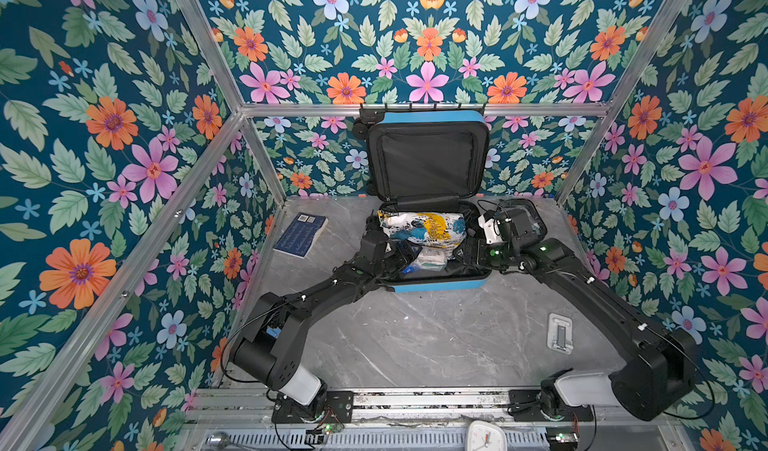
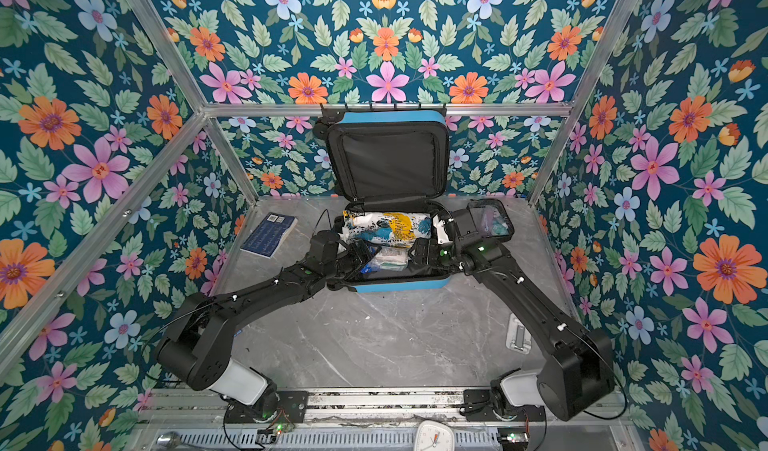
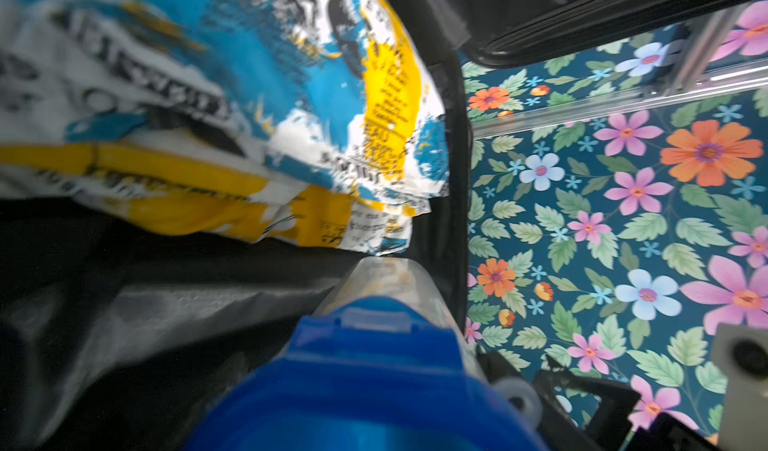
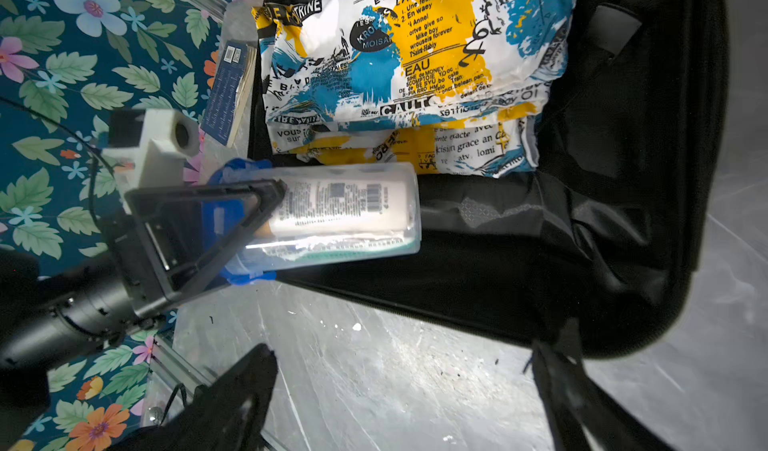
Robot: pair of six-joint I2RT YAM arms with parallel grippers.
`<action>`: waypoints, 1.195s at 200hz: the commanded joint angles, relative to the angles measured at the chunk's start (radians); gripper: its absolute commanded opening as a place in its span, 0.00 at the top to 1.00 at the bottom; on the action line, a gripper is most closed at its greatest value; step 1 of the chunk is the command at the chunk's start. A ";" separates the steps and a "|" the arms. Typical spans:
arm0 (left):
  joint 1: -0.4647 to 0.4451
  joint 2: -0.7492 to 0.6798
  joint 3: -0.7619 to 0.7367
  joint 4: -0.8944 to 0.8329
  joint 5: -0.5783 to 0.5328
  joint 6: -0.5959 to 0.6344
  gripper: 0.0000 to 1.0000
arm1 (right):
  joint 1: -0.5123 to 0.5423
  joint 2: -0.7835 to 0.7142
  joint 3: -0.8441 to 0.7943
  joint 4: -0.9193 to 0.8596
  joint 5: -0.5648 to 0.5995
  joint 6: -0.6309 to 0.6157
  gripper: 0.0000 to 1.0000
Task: Pack the luggage
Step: 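Lift the container with the left gripper and carry it into the suitcase, then lower the container beside the pillow while the right gripper steadies it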
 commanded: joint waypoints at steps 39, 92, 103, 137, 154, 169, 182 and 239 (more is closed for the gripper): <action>-0.001 0.012 -0.021 0.073 -0.016 -0.027 0.28 | 0.008 0.166 0.029 0.132 -0.106 0.089 0.09; -0.001 0.042 -0.006 0.071 -0.013 -0.033 0.26 | 0.032 0.304 0.069 0.154 -0.119 0.102 0.15; -0.001 0.048 0.000 0.070 -0.013 -0.035 0.24 | 0.038 0.326 0.077 0.157 -0.122 0.104 0.16; -0.001 0.068 0.023 0.064 -0.010 -0.039 0.21 | 0.051 0.377 0.109 0.161 -0.128 0.103 0.19; -0.001 0.076 0.034 0.057 -0.009 -0.041 0.18 | 0.054 0.397 0.121 0.162 -0.130 0.104 0.20; -0.001 0.083 0.044 0.053 -0.008 -0.045 0.11 | 0.053 0.406 0.125 0.163 -0.130 0.104 0.22; -0.001 0.088 0.054 0.045 -0.011 -0.047 0.04 | 0.054 0.419 0.128 0.164 -0.128 0.104 0.22; -0.001 0.060 0.085 -0.047 -0.070 -0.029 0.00 | 0.054 0.446 0.129 0.173 -0.114 0.109 0.23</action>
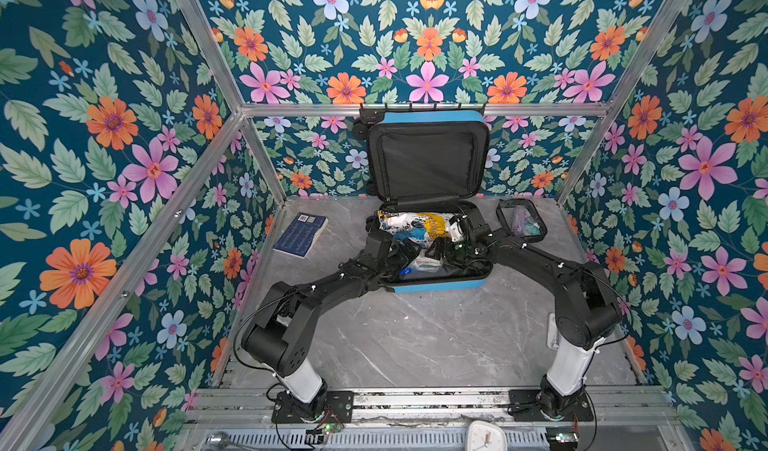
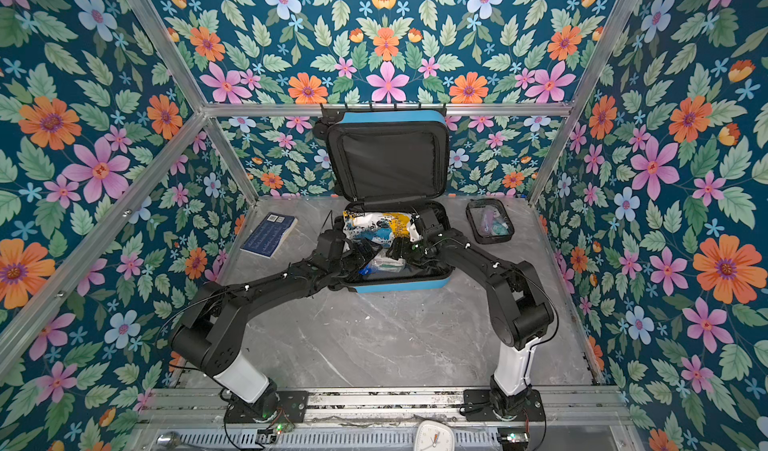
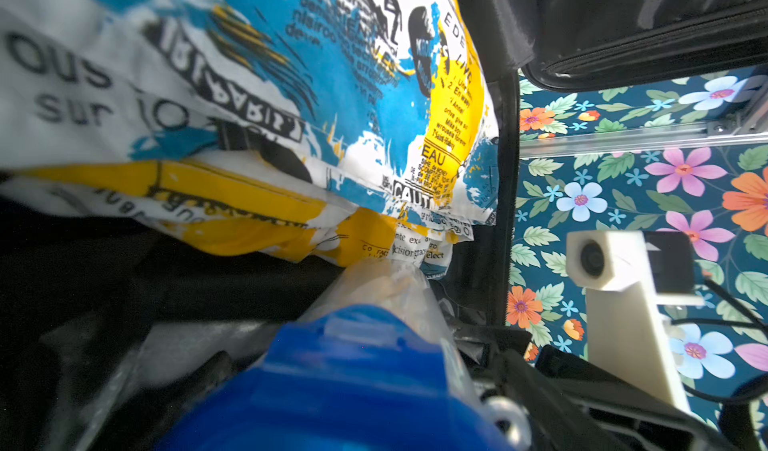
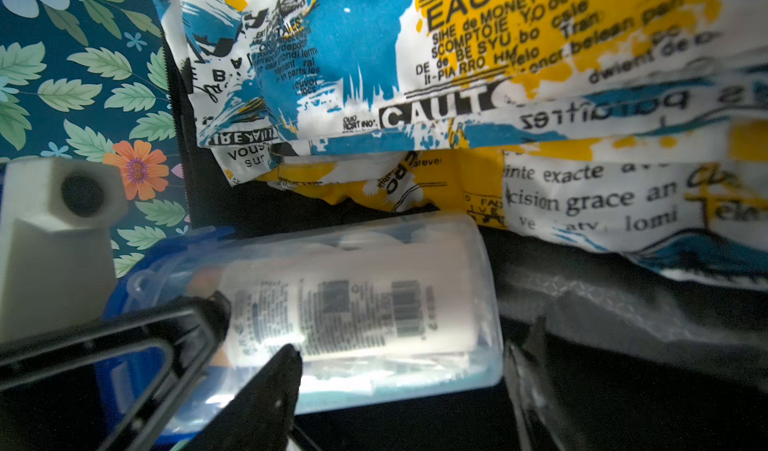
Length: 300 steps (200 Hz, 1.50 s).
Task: Pack the luggage
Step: 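Lower the container beside the pillow while the right gripper steadies it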
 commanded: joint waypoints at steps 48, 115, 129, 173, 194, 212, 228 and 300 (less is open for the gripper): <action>-0.017 -0.025 0.109 -0.190 -0.108 0.095 0.00 | 0.004 0.016 0.006 -0.026 0.025 0.008 0.19; -0.078 0.016 0.254 -0.347 -0.200 0.198 0.00 | 0.002 0.003 0.023 -0.037 0.039 0.008 0.12; -0.085 0.014 0.275 -0.357 -0.211 0.216 0.00 | 0.003 -0.002 0.022 -0.034 0.039 0.010 0.10; -0.092 0.015 0.331 -0.376 -0.193 0.258 0.06 | 0.002 -0.006 0.031 -0.028 0.006 0.010 0.12; -0.092 0.005 0.335 -0.373 -0.183 0.262 0.07 | 0.005 0.009 0.039 -0.015 -0.045 0.020 0.16; -0.094 -0.008 0.342 -0.373 -0.173 0.268 0.06 | 0.005 0.016 0.038 0.001 -0.064 0.030 0.20; -0.097 -0.014 0.352 -0.377 -0.165 0.275 0.05 | 0.004 0.022 0.043 -0.003 -0.074 0.028 0.21; -0.101 0.044 0.361 -0.307 -0.056 0.251 0.04 | -0.130 -0.079 -0.009 -0.107 -0.016 -0.018 0.10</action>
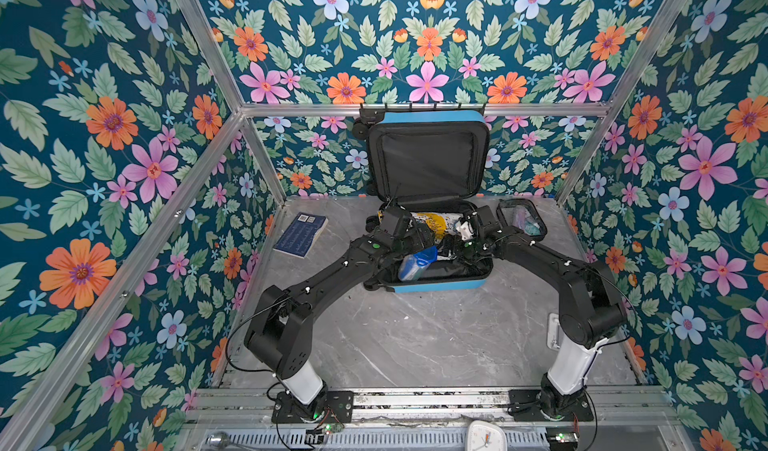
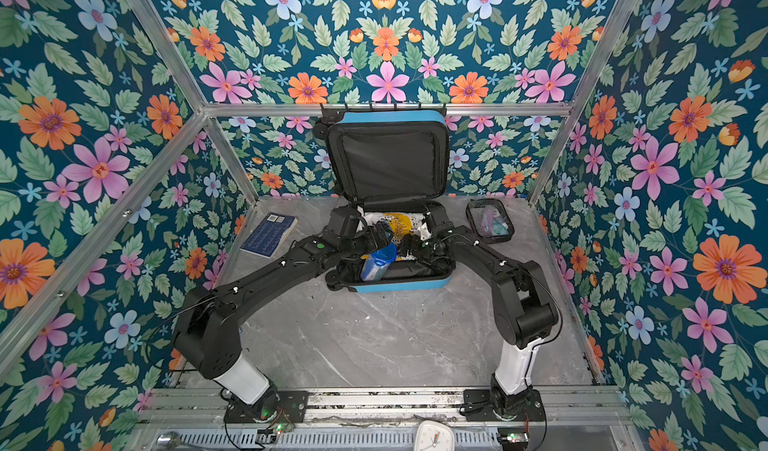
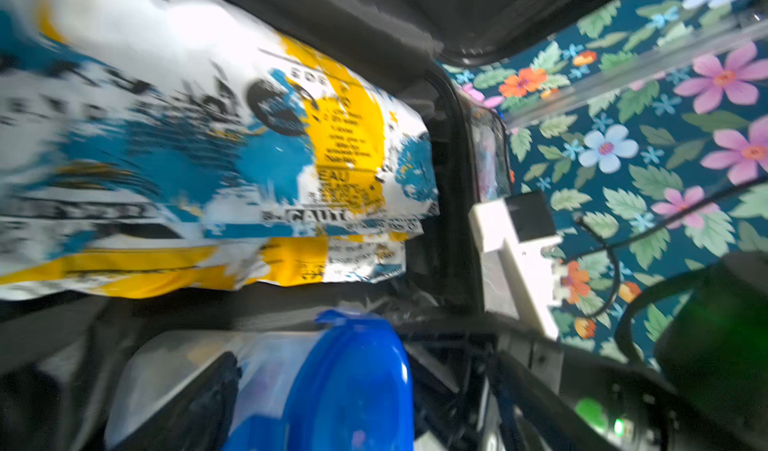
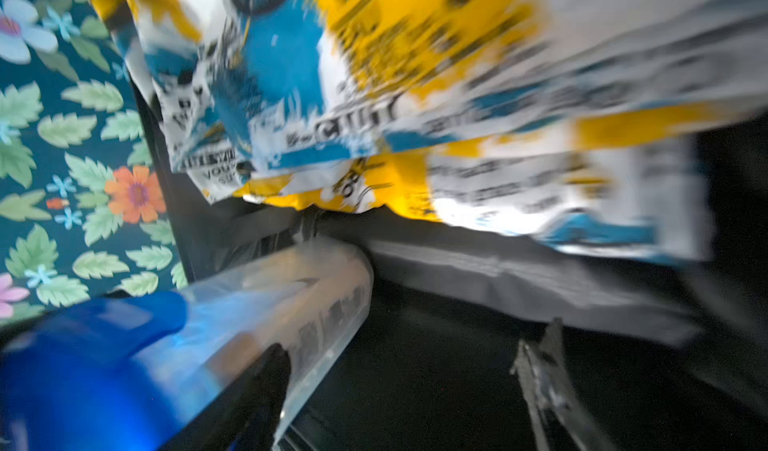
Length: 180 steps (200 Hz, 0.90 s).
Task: Pack the luggage
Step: 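Lower the container beside the pillow while the right gripper steadies it, then open the left gripper and withdraw it while the right gripper reaches toward the clear pouch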
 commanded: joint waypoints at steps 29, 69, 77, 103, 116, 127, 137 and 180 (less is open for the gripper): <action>-0.003 0.070 -0.007 0.139 0.118 -0.044 0.03 | -0.082 -0.085 0.018 -0.122 0.071 -0.074 0.08; -0.003 0.064 0.025 0.166 0.124 -0.035 0.00 | -0.111 -0.176 0.004 -0.146 0.089 -0.098 0.09; 0.001 0.054 0.051 0.119 0.091 -0.008 0.00 | -0.111 -0.183 0.004 -0.146 0.075 -0.103 0.11; 0.029 -0.023 0.067 0.038 0.004 0.050 0.00 | -0.111 -0.181 -0.003 -0.135 0.018 -0.110 0.16; 0.055 -0.068 0.046 0.013 -0.024 0.071 0.00 | -0.107 -0.168 -0.007 -0.123 -0.009 -0.103 0.17; 0.083 -0.114 0.016 -0.005 -0.041 0.085 0.00 | -0.097 -0.154 -0.011 -0.112 -0.022 -0.098 0.17; 0.116 -0.150 -0.015 -0.019 -0.046 0.095 0.00 | -0.083 -0.142 -0.011 -0.102 -0.029 -0.092 0.16; 0.243 -0.289 -0.164 -0.091 -0.074 0.138 0.00 | -0.018 -0.060 -0.011 -0.075 -0.035 -0.067 0.13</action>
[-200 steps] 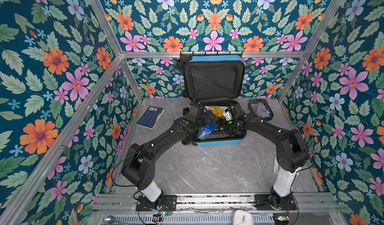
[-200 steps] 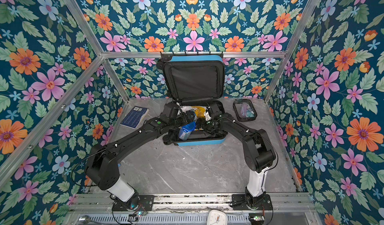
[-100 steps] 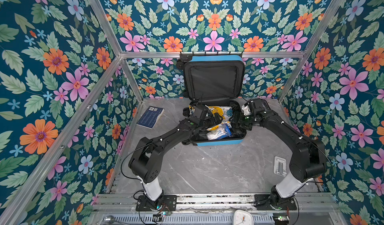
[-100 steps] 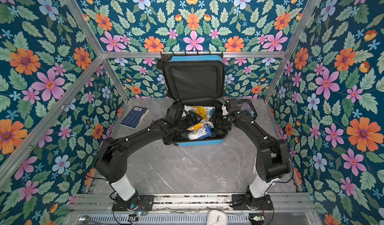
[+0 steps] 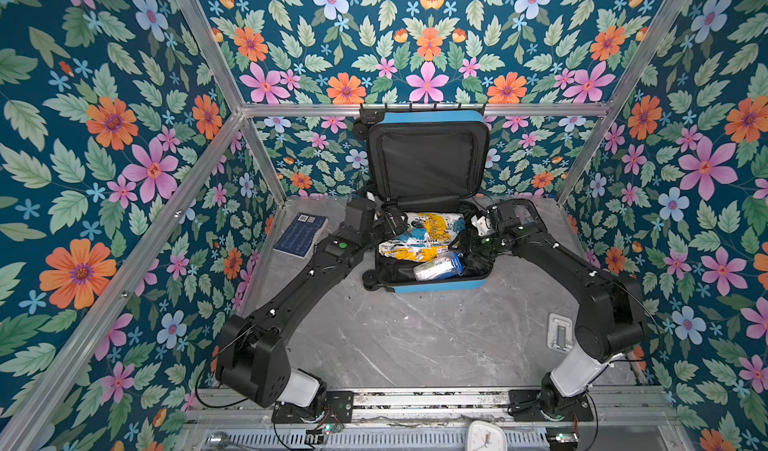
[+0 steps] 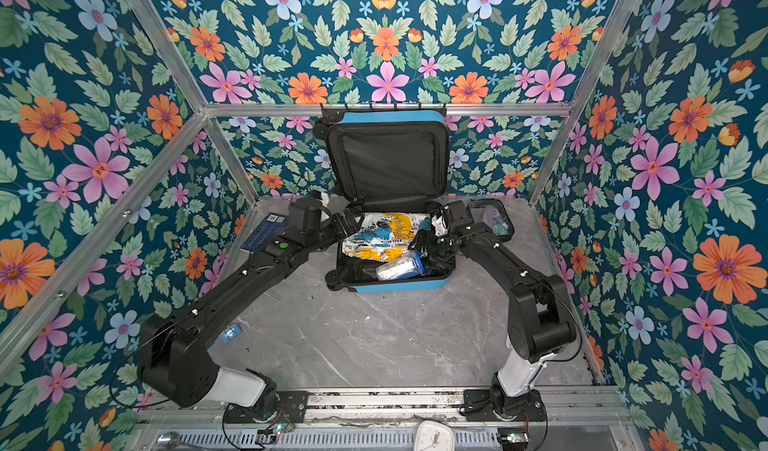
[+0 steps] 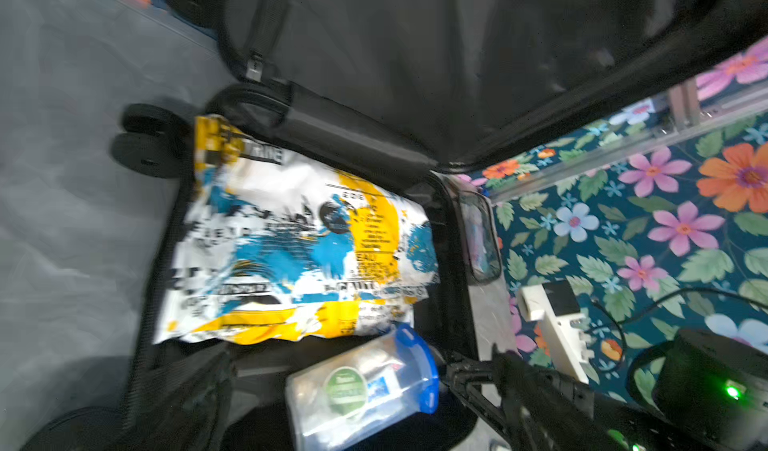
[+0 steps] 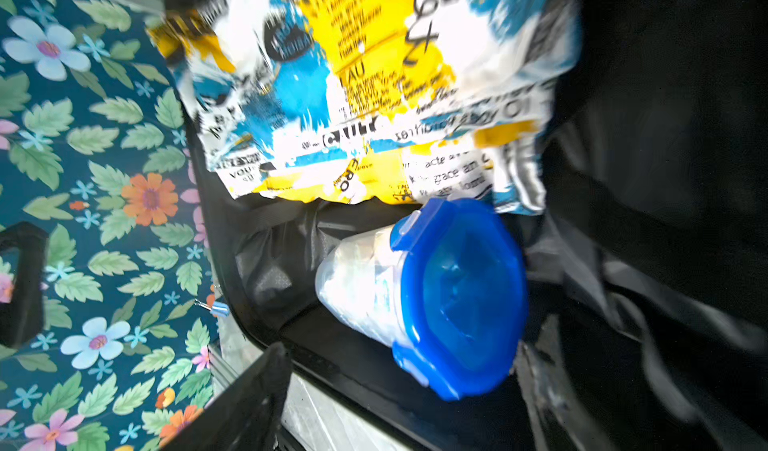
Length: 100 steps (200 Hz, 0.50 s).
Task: Pack the luggage
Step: 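Open the left gripper and withdraw it while the right gripper reaches toward the clear pouch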
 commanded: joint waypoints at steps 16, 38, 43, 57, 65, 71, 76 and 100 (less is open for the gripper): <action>0.075 -0.091 -0.115 -0.079 -0.028 0.058 0.00 | 0.045 0.032 -0.007 0.030 -0.012 0.022 0.13; 0.091 -0.101 -0.184 -0.061 0.024 0.057 0.00 | 0.068 0.042 -0.011 0.042 -0.012 0.036 0.12; 0.091 -0.095 -0.198 -0.059 0.039 0.056 0.00 | 0.072 0.044 -0.012 0.044 -0.013 0.038 0.13; 0.091 -0.082 -0.243 -0.017 0.086 0.041 0.01 | 0.084 0.055 -0.011 0.048 -0.015 0.046 0.14; 0.091 -0.074 -0.269 0.012 0.106 0.028 0.01 | 0.090 0.062 -0.010 0.050 -0.018 0.050 0.15; 0.091 -0.068 -0.282 0.027 0.118 0.021 0.01 | 0.094 0.067 -0.009 0.053 -0.020 0.053 0.15; 0.091 -0.063 -0.291 0.039 0.124 0.016 0.01 | 0.097 0.071 -0.009 0.054 -0.021 0.055 0.15; 0.091 -0.040 -0.323 0.107 0.165 -0.011 0.02 | 0.113 0.086 0.000 0.059 -0.024 0.065 0.17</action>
